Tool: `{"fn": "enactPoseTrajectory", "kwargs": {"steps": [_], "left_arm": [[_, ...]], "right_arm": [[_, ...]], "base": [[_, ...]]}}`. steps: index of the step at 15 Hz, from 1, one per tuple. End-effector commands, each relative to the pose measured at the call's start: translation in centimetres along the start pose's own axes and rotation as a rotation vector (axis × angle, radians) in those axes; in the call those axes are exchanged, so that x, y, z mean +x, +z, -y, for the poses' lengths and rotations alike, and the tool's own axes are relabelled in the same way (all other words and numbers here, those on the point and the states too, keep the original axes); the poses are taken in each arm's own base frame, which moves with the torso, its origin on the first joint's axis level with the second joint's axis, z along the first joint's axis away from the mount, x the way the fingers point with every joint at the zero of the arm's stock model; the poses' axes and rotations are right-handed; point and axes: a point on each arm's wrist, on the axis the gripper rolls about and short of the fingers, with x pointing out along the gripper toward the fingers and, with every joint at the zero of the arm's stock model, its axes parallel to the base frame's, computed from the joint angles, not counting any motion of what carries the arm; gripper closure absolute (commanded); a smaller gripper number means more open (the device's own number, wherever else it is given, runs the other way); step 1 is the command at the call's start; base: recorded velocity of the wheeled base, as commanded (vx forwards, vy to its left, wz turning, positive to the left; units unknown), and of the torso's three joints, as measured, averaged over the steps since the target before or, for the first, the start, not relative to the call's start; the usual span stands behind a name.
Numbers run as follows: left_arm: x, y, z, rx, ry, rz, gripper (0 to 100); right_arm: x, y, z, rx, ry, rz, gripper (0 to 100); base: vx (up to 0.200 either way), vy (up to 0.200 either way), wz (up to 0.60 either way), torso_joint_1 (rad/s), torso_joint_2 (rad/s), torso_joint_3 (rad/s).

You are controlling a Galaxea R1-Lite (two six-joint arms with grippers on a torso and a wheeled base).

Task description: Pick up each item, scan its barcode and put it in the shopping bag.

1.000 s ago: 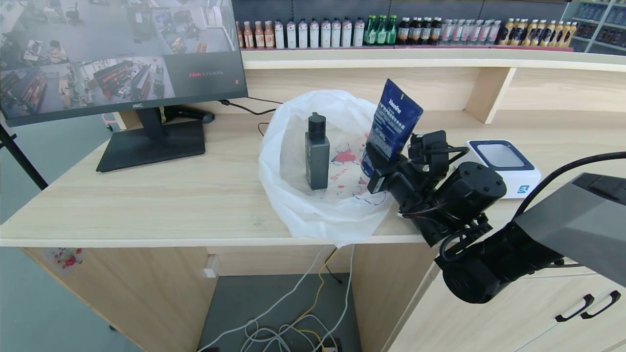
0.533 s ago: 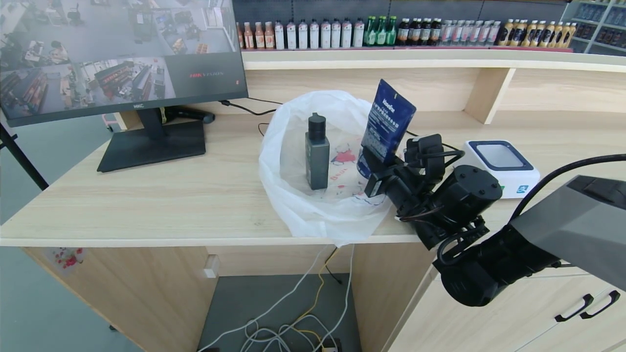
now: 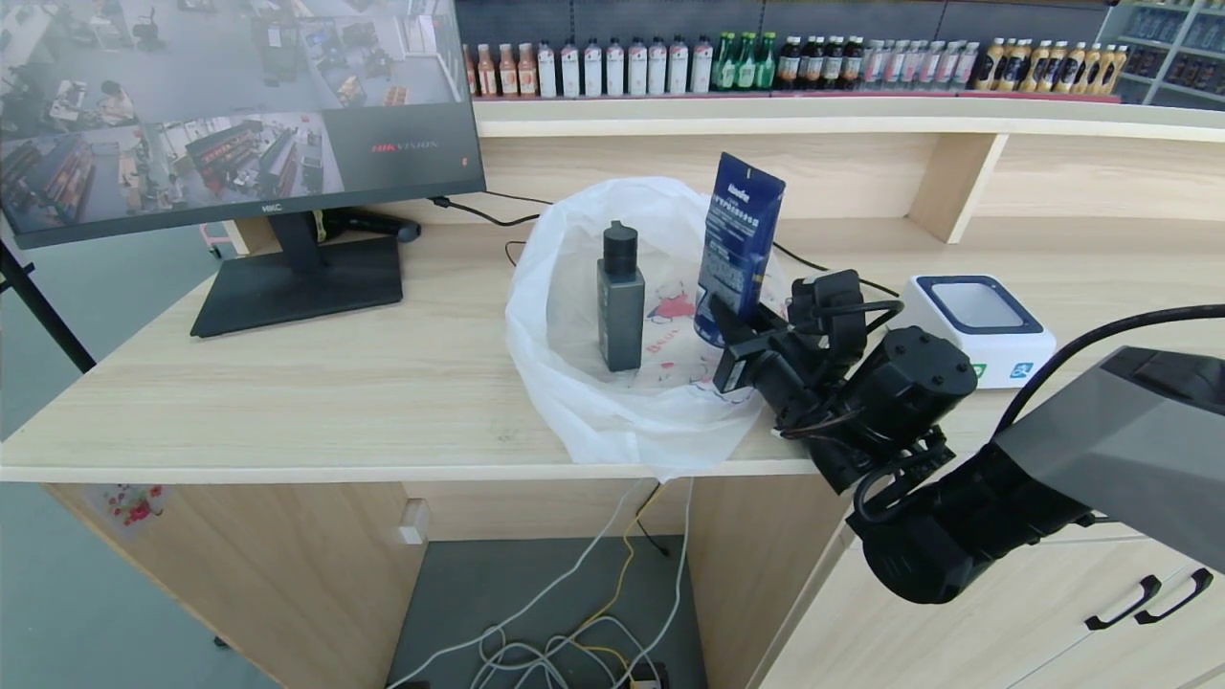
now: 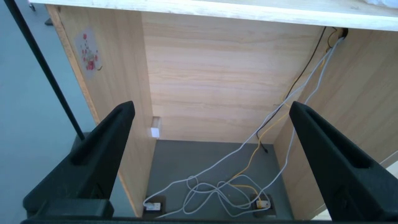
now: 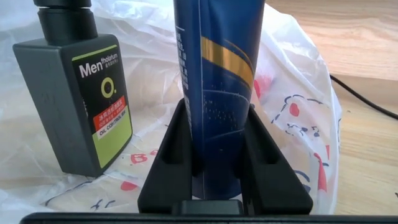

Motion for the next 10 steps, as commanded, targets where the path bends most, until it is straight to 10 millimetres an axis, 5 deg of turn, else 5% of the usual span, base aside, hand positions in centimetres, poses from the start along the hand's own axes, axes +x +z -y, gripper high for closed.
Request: {"fn": "enactPoseTrajectory", "kwargs": {"steps": [1, 10], "left_arm": [[0.00, 0.00, 0.00, 0.000, 0.000, 0.000, 0], [0.00, 0.00, 0.00, 0.000, 0.000, 0.000, 0]], "right_arm": [[0.01, -0.18, -0.04, -0.001, 0.001, -0.002, 100], [0.03, 0.60, 0.11, 0.007, -0.003, 0.018, 100]], "base": [[0.000, 0.000, 0.00, 0.000, 0.00, 0.000], [0.000, 0.000, 0.00, 0.000, 0.00, 0.000]]}}
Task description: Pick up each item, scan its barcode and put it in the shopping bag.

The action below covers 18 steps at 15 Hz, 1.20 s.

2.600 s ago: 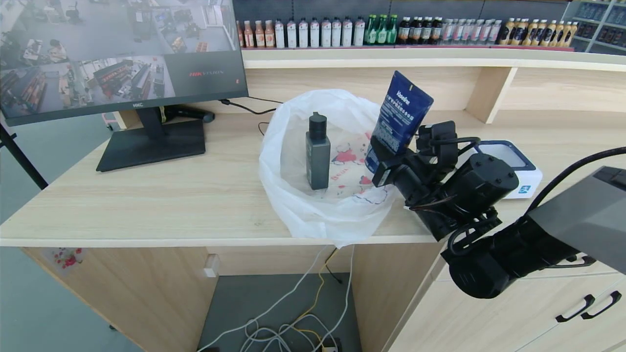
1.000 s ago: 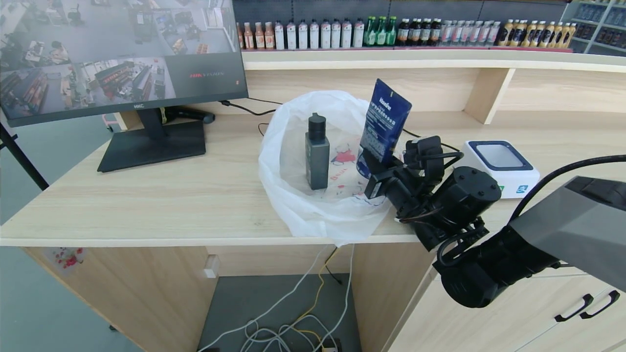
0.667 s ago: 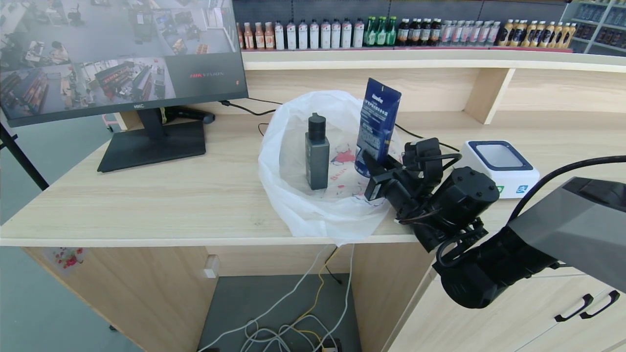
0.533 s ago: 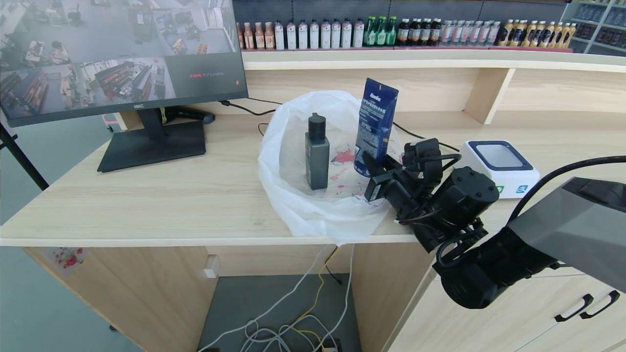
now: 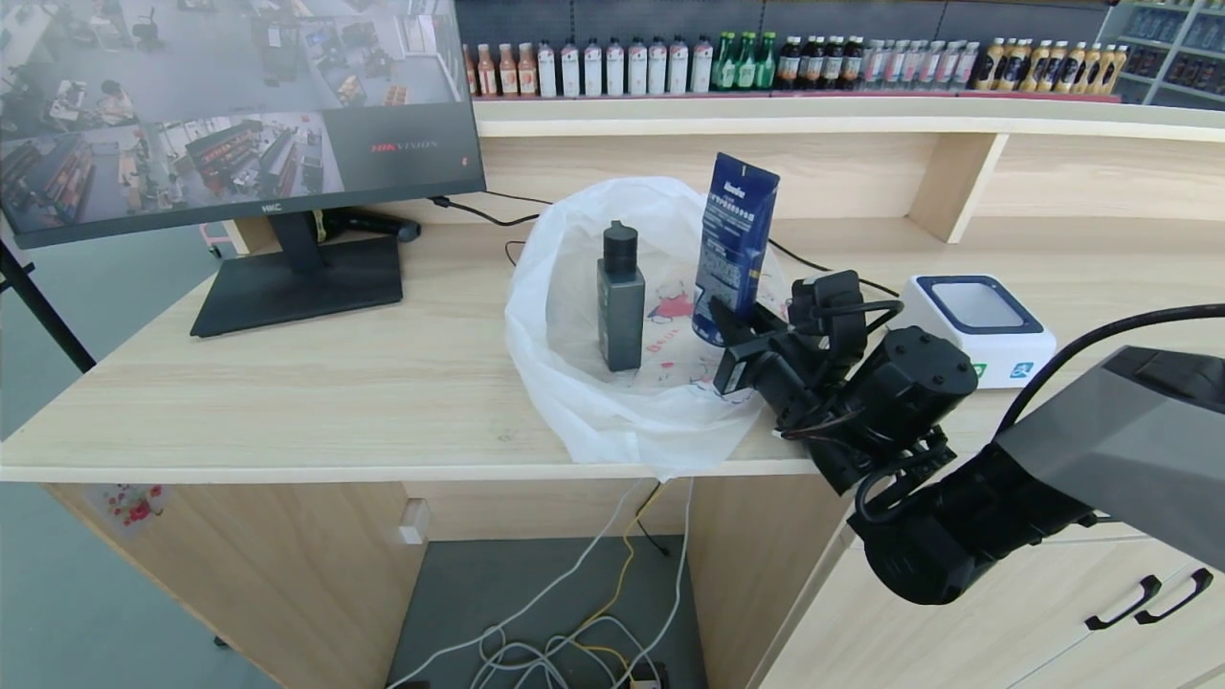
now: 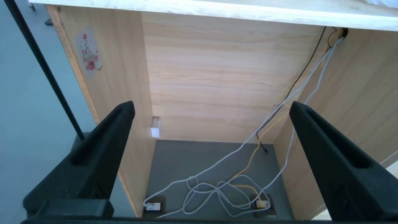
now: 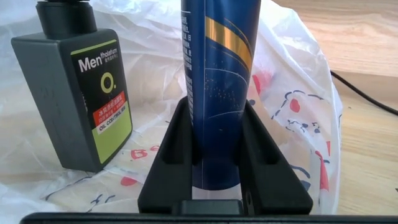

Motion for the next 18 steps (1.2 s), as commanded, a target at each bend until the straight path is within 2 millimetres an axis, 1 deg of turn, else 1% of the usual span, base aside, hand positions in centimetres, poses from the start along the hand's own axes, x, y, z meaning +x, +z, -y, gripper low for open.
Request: {"fn": "enactPoseTrajectory", "kwargs": {"steps": [1, 6, 7, 9, 11, 12, 13, 15, 16, 17, 18], "left_arm": [[0.0, 0.0, 0.0, 0.000, 0.000, 0.000, 0], [0.0, 0.0, 0.0, 0.000, 0.000, 0.000, 0], [0.0, 0.0, 0.0, 0.000, 0.000, 0.000, 0], [0.0, 0.0, 0.0, 0.000, 0.000, 0.000, 0], [0.0, 0.0, 0.0, 0.000, 0.000, 0.000, 0], [0.0, 0.0, 0.0, 0.000, 0.001, 0.000, 0], [0.0, 0.0, 0.0, 0.000, 0.000, 0.000, 0], [0.0, 0.0, 0.0, 0.000, 0.000, 0.000, 0], [0.0, 0.0, 0.0, 0.000, 0.000, 0.000, 0], [0.0, 0.0, 0.0, 0.000, 0.000, 0.000, 0], [0.0, 0.0, 0.0, 0.000, 0.000, 0.000, 0]], "right_arm": [[0.1, 0.4, 0.2, 0.006, -0.006, 0.018, 100], [0.0, 1.6, 0.7, 0.009, -0.033, 0.042, 100], [-0.1, 1.8, 0.8, 0.021, -0.074, 0.041, 0], [-0.1, 2.3, 0.6, 0.043, -0.078, 0.053, 0], [-0.4, 3.1, -0.4, 0.056, -0.052, 0.068, 0], [-0.8, 3.4, -0.7, 0.053, -0.045, 0.063, 0], [-1.7, 3.5, -0.9, 0.048, -0.036, 0.041, 0], [-3.4, 4.9, -0.3, 0.042, -0.040, 0.036, 0], [-4.8, 6.0, 0.0, 0.045, -0.038, 0.035, 0], [-5.7, 6.6, 0.2, 0.044, -0.037, 0.030, 0], [-8.1, 8.3, 1.0, 0.041, -0.047, 0.037, 0]], "base": [[0.000, 0.000, 0.00, 0.000, 0.00, 0.000], [0.000, 0.000, 0.00, 0.000, 0.00, 0.000], [0.000, 0.000, 0.00, 0.000, 0.00, 0.000], [0.000, 0.000, 0.00, 0.000, 0.00, 0.000], [0.000, 0.000, 0.00, 0.000, 0.00, 0.000], [0.000, 0.000, 0.00, 0.000, 0.00, 0.000], [0.000, 0.000, 0.00, 0.000, 0.00, 0.000], [0.000, 0.000, 0.00, 0.000, 0.00, 0.000], [0.000, 0.000, 0.00, 0.000, 0.00, 0.000], [0.000, 0.000, 0.00, 0.000, 0.00, 0.000], [0.000, 0.000, 0.00, 0.000, 0.00, 0.000]]}}
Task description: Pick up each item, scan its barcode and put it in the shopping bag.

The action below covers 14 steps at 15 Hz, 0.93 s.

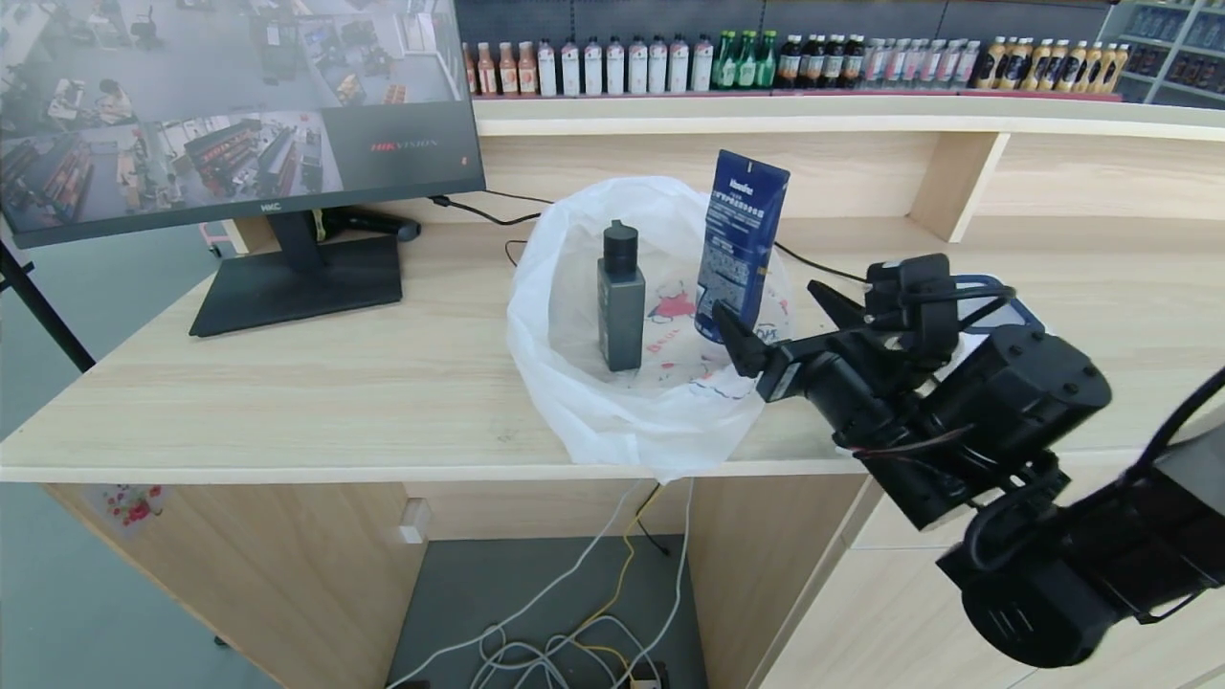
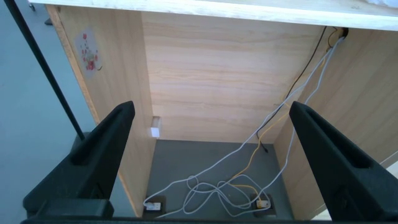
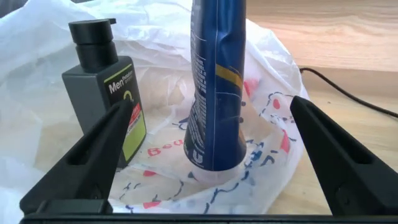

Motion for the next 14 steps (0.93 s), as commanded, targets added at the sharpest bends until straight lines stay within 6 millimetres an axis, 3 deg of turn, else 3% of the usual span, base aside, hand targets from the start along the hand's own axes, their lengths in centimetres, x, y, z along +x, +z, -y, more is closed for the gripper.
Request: {"fn": "enactPoseTrajectory", "kwargs": {"steps": [1, 3, 4, 7, 10, 12, 14], "left_arm": [[0.0, 0.0, 0.0, 0.001, 0.000, 0.000, 0], [0.0, 0.0, 0.0, 0.001, 0.000, 0.000, 0], [0.0, 0.0, 0.0, 0.001, 0.000, 0.000, 0], [0.0, 0.0, 0.0, 0.001, 0.000, 0.000, 0], [0.0, 0.0, 0.0, 0.001, 0.000, 0.000, 0], [0.0, 0.0, 0.0, 0.001, 0.000, 0.000, 0], [0.0, 0.0, 0.0, 0.001, 0.000, 0.000, 0]], "right_arm": [[-4.8, 4.3, 1.9, -0.002, -0.028, 0.043, 0], [-7.7, 5.5, 3.2, -0.016, -0.061, 0.042, 0], [-11.2, 6.5, 4.2, -0.034, -0.084, 0.040, 0], [-18.6, 7.1, 5.1, -0.038, -0.120, 0.038, 0], [-20.1, 8.2, 5.6, 0.000, -0.256, 0.098, 0], [-21.2, 7.8, 5.6, -0.015, -0.247, 0.014, 0], [-24.1, 7.0, 5.7, -0.032, -0.213, -0.129, 0]], "base": [[0.000, 0.000, 0.00, 0.000, 0.00, 0.000], [0.000, 0.000, 0.00, 0.000, 0.00, 0.000], [0.000, 0.000, 0.00, 0.000, 0.00, 0.000], [0.000, 0.000, 0.00, 0.000, 0.00, 0.000], [0.000, 0.000, 0.00, 0.000, 0.00, 0.000], [0.000, 0.000, 0.00, 0.000, 0.00, 0.000], [0.000, 0.000, 0.00, 0.000, 0.00, 0.000]]}}
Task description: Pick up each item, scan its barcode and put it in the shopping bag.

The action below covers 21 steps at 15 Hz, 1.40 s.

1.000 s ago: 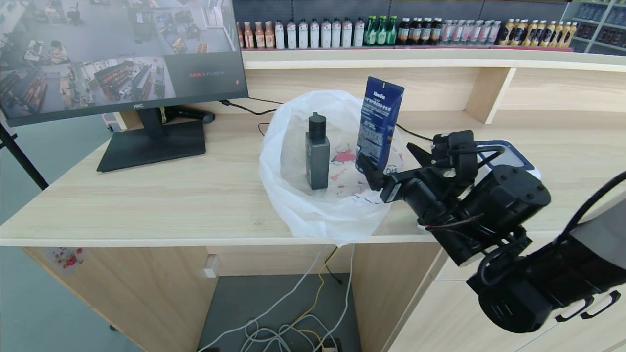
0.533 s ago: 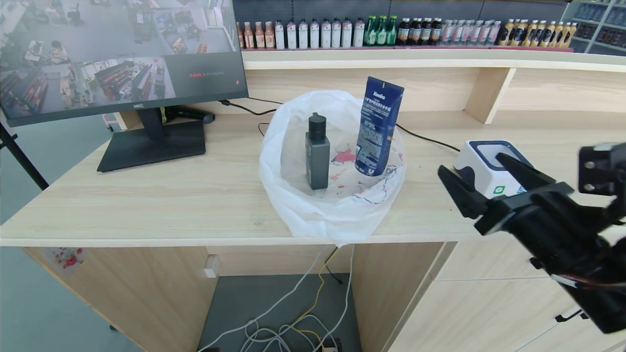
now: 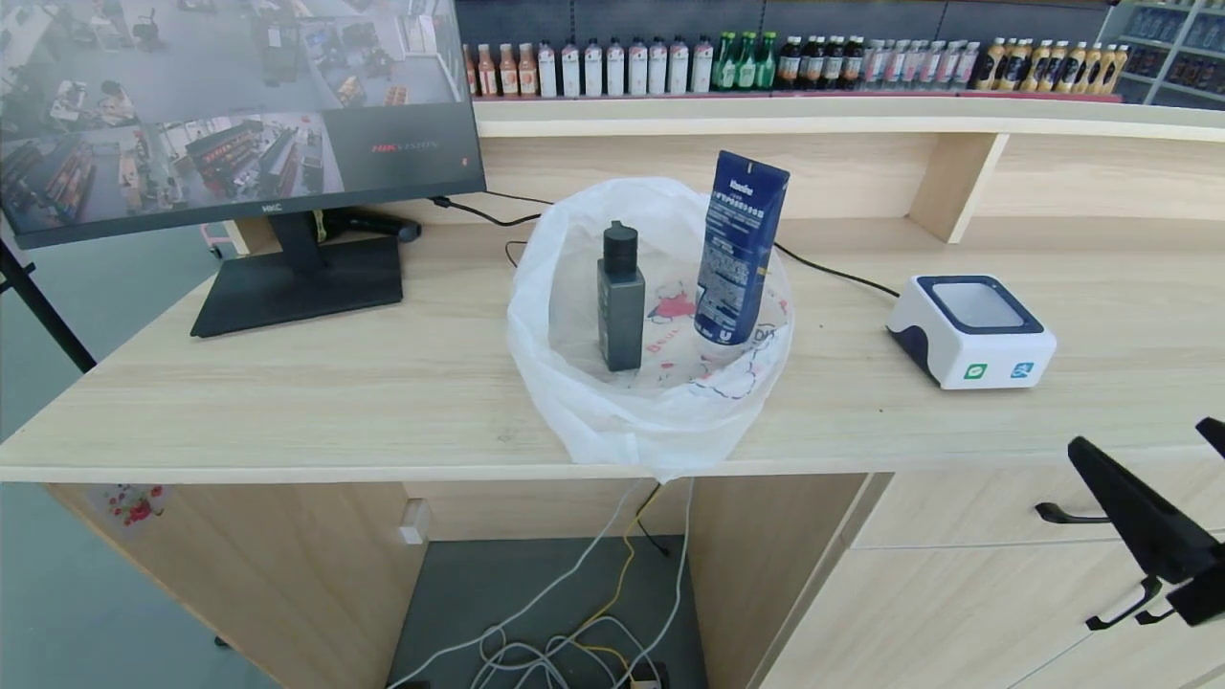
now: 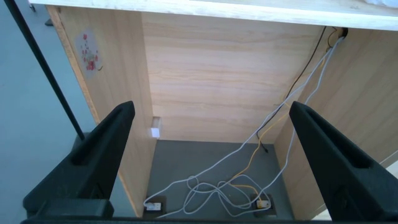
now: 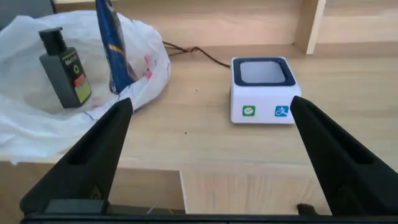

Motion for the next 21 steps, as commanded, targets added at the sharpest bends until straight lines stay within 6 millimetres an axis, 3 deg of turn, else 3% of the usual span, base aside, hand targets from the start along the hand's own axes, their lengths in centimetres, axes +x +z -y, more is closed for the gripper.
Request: {"fn": "enactPoseTrajectory", "kwargs": {"steps": [1, 6, 9, 12, 13, 15, 16, 17, 18, 21], "left_arm": [[0.0, 0.0, 0.0, 0.000, 0.000, 0.000, 0], [0.0, 0.0, 0.0, 0.000, 0.000, 0.000, 0], [0.0, 0.0, 0.0, 0.000, 0.000, 0.000, 0], [0.0, 0.0, 0.0, 0.000, 0.000, 0.000, 0], [0.0, 0.0, 0.0, 0.000, 0.000, 0.000, 0], [0.0, 0.0, 0.0, 0.000, 0.000, 0.000, 0], [0.0, 0.0, 0.0, 0.000, 0.000, 0.000, 0], [0.0, 0.0, 0.0, -0.002, 0.000, 0.000, 0], [0.0, 0.0, 0.0, -0.002, 0.000, 0.000, 0], [0.0, 0.0, 0.0, -0.003, 0.000, 0.000, 0]], "right_arm": [[-4.6, -0.4, 1.3, -0.008, 0.061, -0.053, 0], [-12.4, -5.8, 3.5, -0.114, 0.145, -0.249, 0], [-12.9, -5.8, 3.7, -0.114, 0.146, -0.253, 0], [-13.2, -6.1, 3.3, -0.078, 0.451, -0.232, 0], [-13.2, -6.5, 3.2, -0.073, 0.474, -0.243, 0], [-12.9, -6.5, 3.0, -0.009, 0.291, -0.301, 0], [-12.9, -6.5, 3.0, -0.009, 0.278, -0.303, 0], [-12.8, -6.5, 2.5, -0.030, -0.036, -0.329, 0], [-12.9, -6.5, 2.4, -0.038, -0.152, -0.324, 0], [-13.6, -6.5, 2.3, -0.040, -0.085, -0.230, 0]], "base": [[0.000, 0.000, 0.00, 0.000, 0.00, 0.000], [0.000, 0.000, 0.00, 0.000, 0.00, 0.000], [0.000, 0.000, 0.00, 0.000, 0.00, 0.000], [0.000, 0.000, 0.00, 0.000, 0.00, 0.000], [0.000, 0.000, 0.00, 0.000, 0.00, 0.000], [0.000, 0.000, 0.00, 0.000, 0.00, 0.000], [0.000, 0.000, 0.00, 0.000, 0.00, 0.000], [0.000, 0.000, 0.00, 0.000, 0.00, 0.000], [0.000, 0.000, 0.00, 0.000, 0.00, 0.000], [0.000, 0.000, 0.00, 0.000, 0.00, 0.000]]}}
